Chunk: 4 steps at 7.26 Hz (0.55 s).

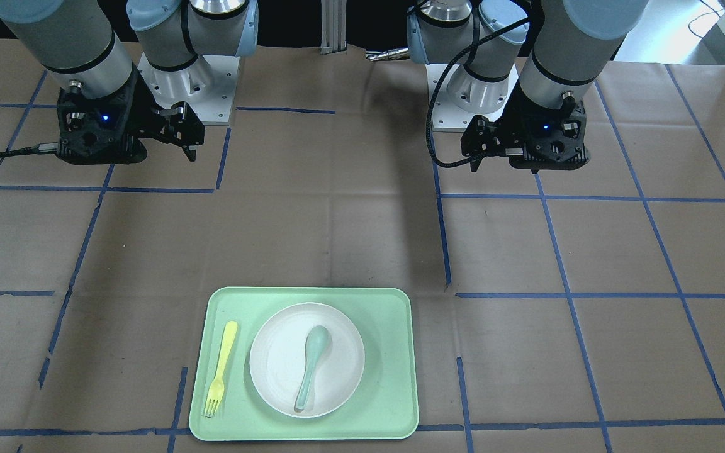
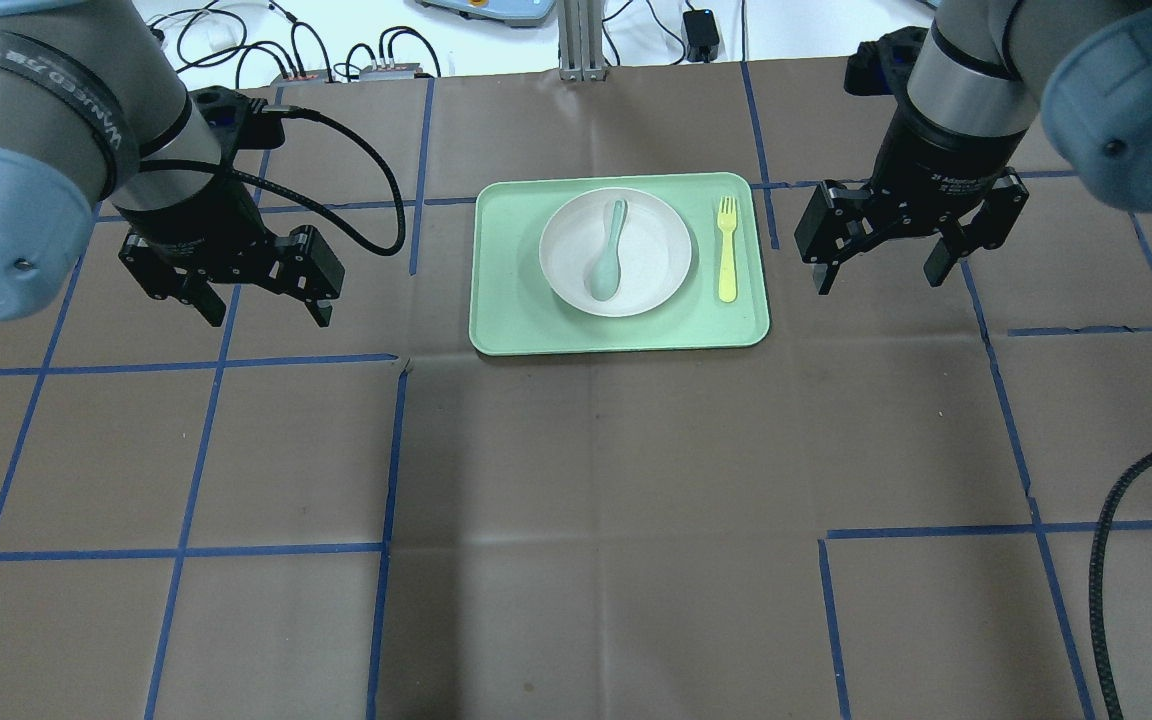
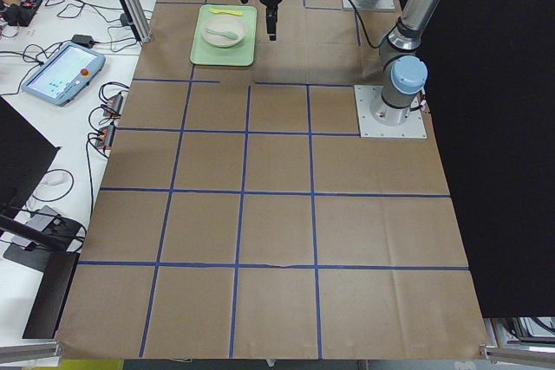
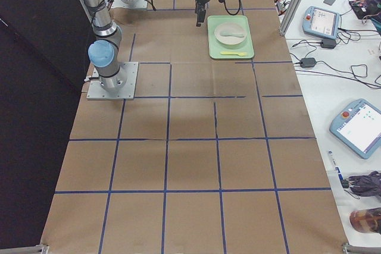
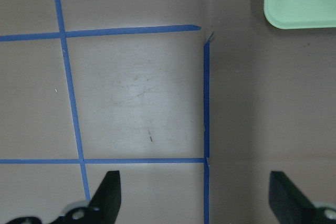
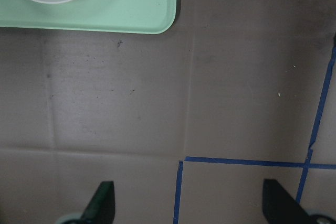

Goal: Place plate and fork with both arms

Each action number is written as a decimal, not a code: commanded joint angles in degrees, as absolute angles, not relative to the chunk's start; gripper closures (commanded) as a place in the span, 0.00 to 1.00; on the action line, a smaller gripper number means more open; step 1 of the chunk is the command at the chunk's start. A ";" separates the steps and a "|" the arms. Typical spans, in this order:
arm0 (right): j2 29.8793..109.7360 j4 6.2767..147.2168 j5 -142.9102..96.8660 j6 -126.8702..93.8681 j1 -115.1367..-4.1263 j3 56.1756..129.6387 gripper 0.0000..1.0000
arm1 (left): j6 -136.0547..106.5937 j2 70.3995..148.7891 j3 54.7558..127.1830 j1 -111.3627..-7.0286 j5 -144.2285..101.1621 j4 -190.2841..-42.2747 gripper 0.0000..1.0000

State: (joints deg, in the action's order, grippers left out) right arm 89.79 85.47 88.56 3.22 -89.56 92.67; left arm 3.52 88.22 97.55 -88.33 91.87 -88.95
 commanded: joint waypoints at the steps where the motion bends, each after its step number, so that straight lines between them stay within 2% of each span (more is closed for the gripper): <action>1: 90.26 85.17 88.59 0.97 -89.56 92.81 0.00 | 3.52 88.15 97.56 -88.33 91.84 -88.95 0.00; 4: 90.26 85.34 90.09 0.97 -89.56 92.99 0.00 | 3.60 88.77 97.47 -88.24 91.93 -88.60 0.00</action>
